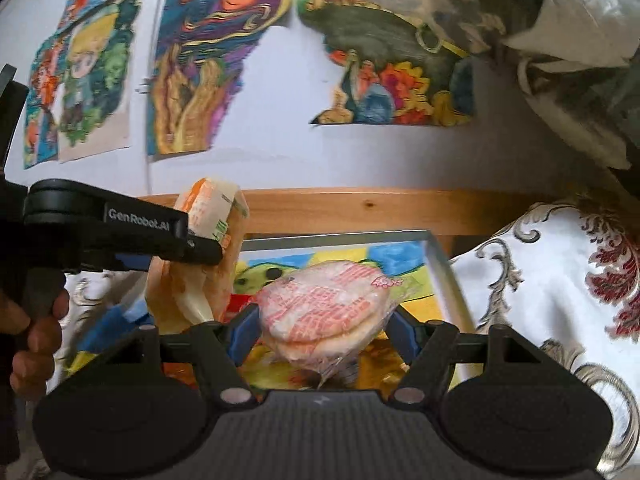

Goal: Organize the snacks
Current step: 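Carry the bread pack and pink cake into the tray and open both tools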

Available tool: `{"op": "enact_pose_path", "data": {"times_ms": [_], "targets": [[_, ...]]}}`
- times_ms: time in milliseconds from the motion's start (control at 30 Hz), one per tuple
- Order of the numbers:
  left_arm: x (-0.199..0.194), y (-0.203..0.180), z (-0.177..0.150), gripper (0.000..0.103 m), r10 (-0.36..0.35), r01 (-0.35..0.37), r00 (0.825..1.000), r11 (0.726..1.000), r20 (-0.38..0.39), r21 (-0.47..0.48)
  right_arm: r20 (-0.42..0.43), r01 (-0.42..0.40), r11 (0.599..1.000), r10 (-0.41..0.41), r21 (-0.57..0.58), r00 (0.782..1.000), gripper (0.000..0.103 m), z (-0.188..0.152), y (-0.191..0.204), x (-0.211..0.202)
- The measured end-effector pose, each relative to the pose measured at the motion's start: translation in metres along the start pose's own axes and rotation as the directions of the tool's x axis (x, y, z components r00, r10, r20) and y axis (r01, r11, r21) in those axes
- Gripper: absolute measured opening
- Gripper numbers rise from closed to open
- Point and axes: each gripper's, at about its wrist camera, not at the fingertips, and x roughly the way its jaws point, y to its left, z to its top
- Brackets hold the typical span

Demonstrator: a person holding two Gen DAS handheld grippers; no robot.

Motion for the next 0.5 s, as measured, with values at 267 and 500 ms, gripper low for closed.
{"op": "enact_pose_path", "data": {"times_ms": [267,500], "targets": [[0.038,-0.027,-0.002,0.048,-0.011,0.015,0.998,0.998,-0.060,0.069,-0.050,0.029,1.000,-0.028,0.011,0.998,0.073,-0.006,-0.017,0.021],[0.046,-0.033,-0.005,0.048,0.001,0.006,0.996,0.997,-0.086,0.083,-0.084,0.042,0.998,-0.039,0.036,0.996,0.073,-0.010,-0.025,0.028]]}}
